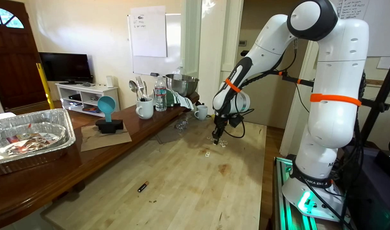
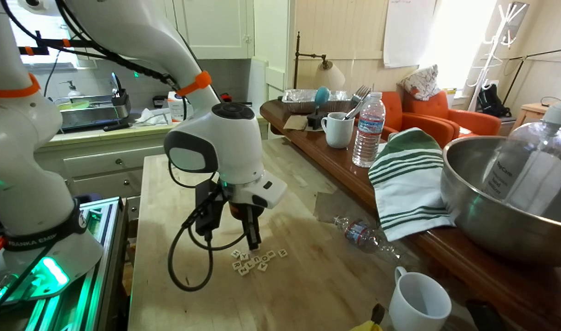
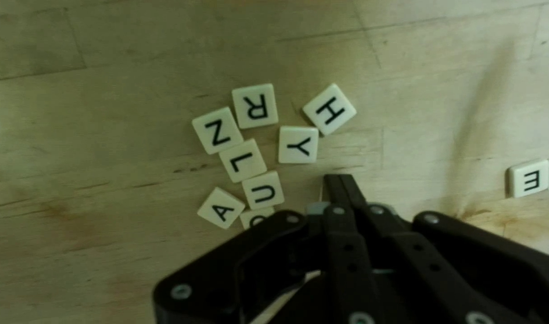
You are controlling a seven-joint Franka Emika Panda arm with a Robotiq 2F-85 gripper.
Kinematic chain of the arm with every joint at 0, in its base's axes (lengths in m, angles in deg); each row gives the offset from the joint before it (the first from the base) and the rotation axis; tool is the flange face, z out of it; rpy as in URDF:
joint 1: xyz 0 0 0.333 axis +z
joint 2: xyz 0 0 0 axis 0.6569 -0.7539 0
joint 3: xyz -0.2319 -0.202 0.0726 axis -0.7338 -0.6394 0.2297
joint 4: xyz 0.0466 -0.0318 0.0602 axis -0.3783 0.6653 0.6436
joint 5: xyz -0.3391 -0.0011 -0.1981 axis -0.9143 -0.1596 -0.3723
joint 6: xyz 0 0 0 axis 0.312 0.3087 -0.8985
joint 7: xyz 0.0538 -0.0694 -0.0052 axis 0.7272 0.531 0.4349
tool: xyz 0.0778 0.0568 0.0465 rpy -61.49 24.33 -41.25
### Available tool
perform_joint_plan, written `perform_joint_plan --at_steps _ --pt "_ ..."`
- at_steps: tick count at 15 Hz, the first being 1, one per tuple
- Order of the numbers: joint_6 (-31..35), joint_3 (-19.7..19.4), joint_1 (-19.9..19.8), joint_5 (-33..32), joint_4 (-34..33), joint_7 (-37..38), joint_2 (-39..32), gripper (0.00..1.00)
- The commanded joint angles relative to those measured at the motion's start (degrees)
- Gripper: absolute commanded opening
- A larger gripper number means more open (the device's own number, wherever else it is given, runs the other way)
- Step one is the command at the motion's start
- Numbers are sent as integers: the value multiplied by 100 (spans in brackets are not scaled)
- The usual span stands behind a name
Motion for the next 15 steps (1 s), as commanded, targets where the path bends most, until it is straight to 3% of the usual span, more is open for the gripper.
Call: perform_joint_plan --at_steps 1,15 --pt "120 84 19 103 -127 -68 -294 0" --pt "18 400 96 3 160 -792 -139 0"
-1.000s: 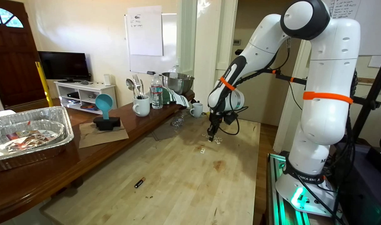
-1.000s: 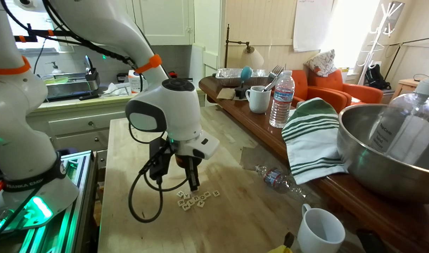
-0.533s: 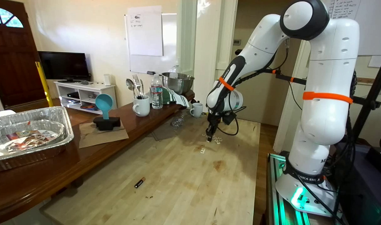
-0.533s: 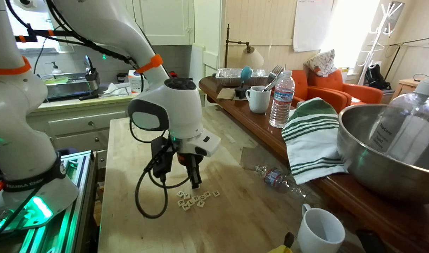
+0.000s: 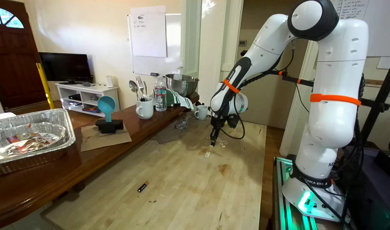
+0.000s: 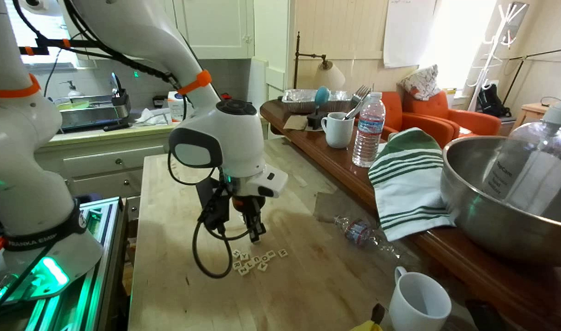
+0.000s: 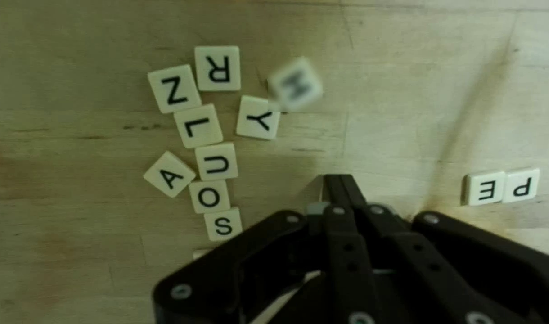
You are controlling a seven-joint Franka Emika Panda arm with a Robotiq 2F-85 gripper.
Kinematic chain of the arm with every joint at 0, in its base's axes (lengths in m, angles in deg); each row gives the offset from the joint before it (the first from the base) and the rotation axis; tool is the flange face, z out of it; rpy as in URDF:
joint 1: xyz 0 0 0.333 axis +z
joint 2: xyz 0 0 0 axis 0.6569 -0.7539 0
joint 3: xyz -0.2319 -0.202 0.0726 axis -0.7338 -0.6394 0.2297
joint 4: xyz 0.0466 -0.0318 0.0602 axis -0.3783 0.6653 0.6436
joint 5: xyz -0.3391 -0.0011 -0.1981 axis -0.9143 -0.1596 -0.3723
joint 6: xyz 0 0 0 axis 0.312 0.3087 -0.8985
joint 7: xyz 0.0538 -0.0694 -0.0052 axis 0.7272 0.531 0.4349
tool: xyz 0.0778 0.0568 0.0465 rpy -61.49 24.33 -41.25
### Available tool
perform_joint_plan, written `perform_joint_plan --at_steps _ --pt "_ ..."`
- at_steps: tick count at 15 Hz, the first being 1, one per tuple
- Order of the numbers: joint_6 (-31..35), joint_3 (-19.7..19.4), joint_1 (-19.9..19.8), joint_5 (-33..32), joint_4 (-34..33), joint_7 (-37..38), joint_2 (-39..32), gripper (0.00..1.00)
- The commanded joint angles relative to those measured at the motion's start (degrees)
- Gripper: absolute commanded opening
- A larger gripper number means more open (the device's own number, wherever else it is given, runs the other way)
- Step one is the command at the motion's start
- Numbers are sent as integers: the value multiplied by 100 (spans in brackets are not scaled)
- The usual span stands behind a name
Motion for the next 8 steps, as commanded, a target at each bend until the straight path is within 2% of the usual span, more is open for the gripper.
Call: perform_joint_plan --at_steps 1,8 --pt "21 146 64 18 221 -295 -103 0" --pt "41 317 115 -16 378 -620 1 0"
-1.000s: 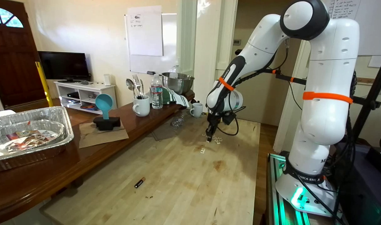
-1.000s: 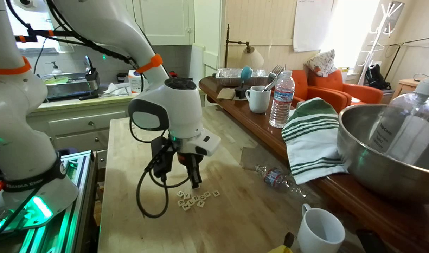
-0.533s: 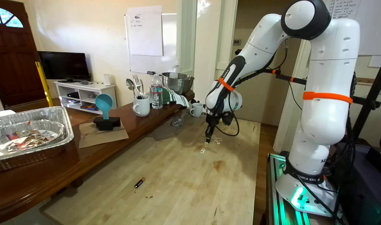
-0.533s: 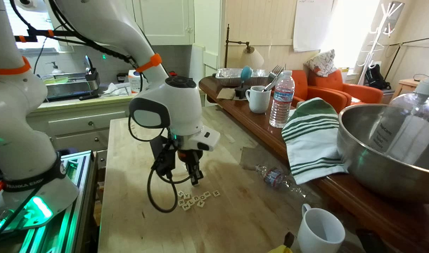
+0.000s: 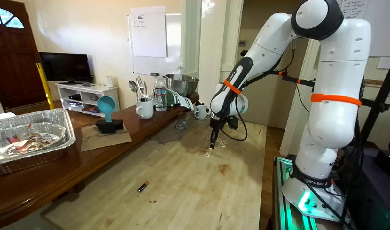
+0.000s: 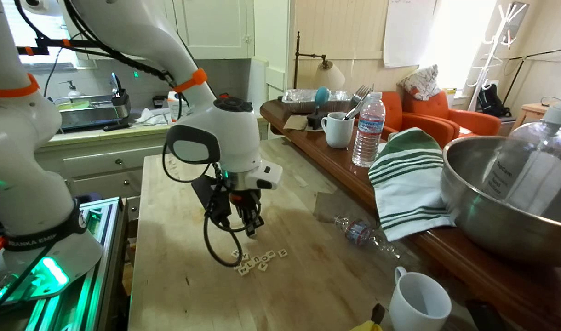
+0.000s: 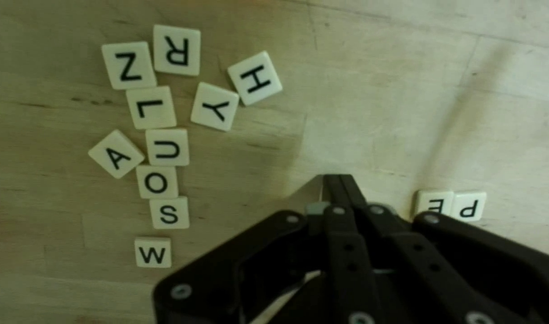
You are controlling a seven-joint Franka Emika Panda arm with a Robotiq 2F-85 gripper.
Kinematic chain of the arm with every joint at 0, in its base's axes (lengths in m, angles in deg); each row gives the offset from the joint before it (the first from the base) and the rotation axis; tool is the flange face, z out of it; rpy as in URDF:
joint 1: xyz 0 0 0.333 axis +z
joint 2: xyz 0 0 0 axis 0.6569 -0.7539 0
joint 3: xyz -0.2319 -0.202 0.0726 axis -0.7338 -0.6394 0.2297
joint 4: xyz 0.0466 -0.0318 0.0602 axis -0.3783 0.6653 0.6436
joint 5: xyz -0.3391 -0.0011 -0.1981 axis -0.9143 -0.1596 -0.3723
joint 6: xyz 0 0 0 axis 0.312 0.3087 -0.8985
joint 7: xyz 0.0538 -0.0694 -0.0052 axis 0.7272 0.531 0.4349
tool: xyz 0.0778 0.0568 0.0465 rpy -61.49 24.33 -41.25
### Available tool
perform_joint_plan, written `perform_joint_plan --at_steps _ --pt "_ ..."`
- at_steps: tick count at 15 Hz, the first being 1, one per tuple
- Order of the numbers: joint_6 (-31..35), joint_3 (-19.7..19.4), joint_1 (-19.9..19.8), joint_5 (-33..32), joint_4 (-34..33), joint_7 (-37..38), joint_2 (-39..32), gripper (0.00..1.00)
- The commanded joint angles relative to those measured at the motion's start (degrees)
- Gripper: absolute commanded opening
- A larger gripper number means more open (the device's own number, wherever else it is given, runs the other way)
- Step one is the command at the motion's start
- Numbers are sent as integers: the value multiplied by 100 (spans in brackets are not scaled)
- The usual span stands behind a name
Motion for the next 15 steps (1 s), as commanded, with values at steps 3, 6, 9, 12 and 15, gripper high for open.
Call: perform_joint_plan --at_steps 3,6,9,12,15 --pt "79 134 93 -36 253 -171 -109 0" --pt "91 196 110 -68 301 -201 -83 0" --pt "110 239 125 -116 323 -213 -81 0" --pt "194 264 151 -173 338 -256 -106 0" --pt "204 291 147 -307 330 -218 -122 0"
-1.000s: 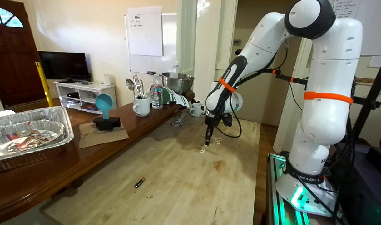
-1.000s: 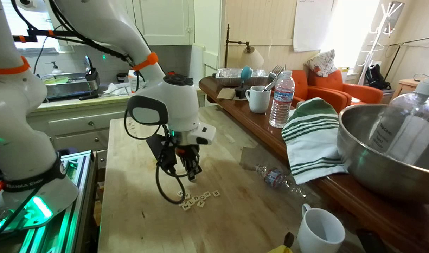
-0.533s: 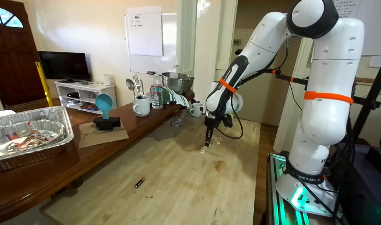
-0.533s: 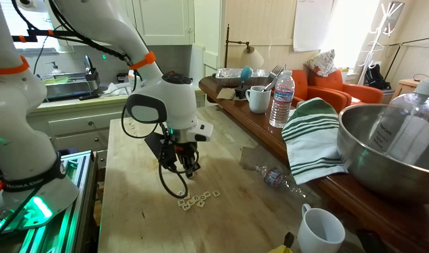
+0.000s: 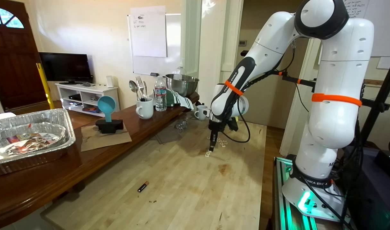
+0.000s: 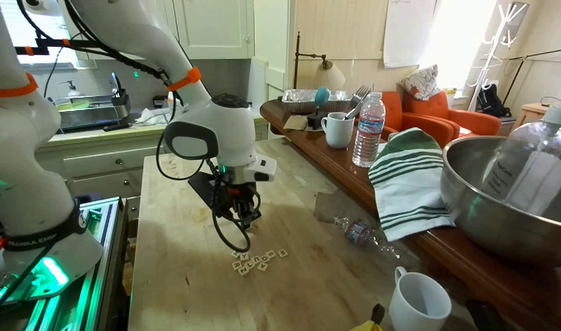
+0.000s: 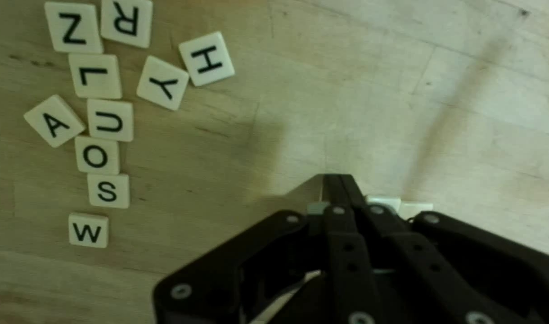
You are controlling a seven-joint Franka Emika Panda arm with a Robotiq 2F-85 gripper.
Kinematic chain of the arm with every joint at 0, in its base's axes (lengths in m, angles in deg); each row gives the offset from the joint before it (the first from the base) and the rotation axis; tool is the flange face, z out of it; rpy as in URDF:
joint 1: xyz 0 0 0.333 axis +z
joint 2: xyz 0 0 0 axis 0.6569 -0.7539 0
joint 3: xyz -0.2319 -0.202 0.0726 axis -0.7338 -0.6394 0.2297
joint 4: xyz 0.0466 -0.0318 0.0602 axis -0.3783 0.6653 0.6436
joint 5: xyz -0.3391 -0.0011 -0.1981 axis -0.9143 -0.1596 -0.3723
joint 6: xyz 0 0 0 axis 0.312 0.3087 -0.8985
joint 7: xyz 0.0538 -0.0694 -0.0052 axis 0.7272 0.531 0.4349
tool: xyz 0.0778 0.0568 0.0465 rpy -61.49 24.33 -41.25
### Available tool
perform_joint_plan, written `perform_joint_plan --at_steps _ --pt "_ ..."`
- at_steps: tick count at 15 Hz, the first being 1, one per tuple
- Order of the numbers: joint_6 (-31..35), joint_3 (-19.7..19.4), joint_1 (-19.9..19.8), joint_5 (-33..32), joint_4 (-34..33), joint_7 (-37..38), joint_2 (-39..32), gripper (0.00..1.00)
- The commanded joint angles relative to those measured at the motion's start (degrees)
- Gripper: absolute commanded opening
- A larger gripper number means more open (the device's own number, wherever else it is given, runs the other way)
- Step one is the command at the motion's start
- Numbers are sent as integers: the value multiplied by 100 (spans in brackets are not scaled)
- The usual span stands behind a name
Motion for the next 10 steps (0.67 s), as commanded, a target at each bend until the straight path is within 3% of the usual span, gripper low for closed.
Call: perform_joint_plan --at_steps 1,10 --pt "217 62 56 -194 176 26 -242 0" --pt "290 113 80 -291 162 69 -273 0"
